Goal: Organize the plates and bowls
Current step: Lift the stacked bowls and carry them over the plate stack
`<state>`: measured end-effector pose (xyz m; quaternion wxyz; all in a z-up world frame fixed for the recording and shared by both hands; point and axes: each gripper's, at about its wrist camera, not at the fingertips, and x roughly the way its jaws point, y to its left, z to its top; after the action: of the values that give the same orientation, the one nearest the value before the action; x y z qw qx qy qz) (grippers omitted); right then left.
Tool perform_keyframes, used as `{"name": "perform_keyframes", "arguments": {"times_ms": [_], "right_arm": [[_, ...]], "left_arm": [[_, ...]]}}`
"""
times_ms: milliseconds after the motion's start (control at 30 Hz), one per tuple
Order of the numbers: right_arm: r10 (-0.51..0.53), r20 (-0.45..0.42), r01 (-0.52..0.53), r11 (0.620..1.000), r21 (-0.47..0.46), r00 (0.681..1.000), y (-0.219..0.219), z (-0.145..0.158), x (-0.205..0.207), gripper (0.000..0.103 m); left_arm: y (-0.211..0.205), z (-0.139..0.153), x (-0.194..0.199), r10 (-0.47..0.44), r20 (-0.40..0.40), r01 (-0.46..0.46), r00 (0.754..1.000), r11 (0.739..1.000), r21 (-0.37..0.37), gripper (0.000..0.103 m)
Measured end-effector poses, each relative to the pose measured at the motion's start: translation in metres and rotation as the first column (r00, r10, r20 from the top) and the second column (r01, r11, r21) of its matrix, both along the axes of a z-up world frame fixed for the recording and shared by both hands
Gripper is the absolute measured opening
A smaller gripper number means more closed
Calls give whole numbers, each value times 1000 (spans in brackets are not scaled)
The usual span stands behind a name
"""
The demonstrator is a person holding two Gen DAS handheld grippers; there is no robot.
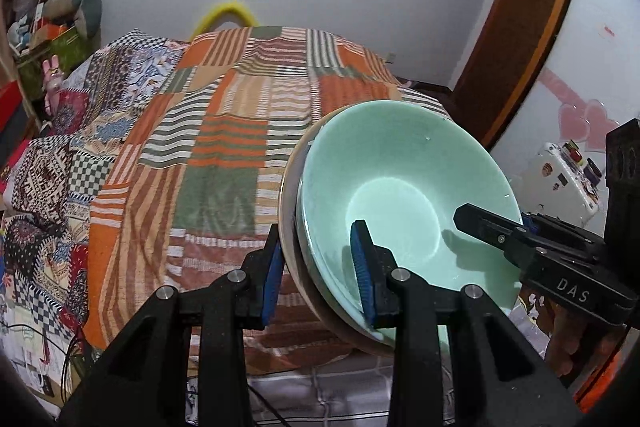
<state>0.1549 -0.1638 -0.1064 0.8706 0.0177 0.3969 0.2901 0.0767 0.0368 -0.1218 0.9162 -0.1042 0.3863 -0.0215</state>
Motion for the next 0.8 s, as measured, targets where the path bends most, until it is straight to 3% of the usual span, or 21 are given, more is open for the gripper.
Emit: {"name": "perform_keyframes", "arguments": {"times_ms": [367, 800], "right_arm": [[-64, -5, 64, 998, -8, 998, -34, -1, 2, 31], [-123, -60, 122, 992, -20, 991, -64, -20, 13, 31]], "left_arm": [[-38, -6, 17, -70, -29, 70, 997, 998, 3, 33], [-67, -34, 50, -131, -117, 133, 984, 991, 7, 33]]}}
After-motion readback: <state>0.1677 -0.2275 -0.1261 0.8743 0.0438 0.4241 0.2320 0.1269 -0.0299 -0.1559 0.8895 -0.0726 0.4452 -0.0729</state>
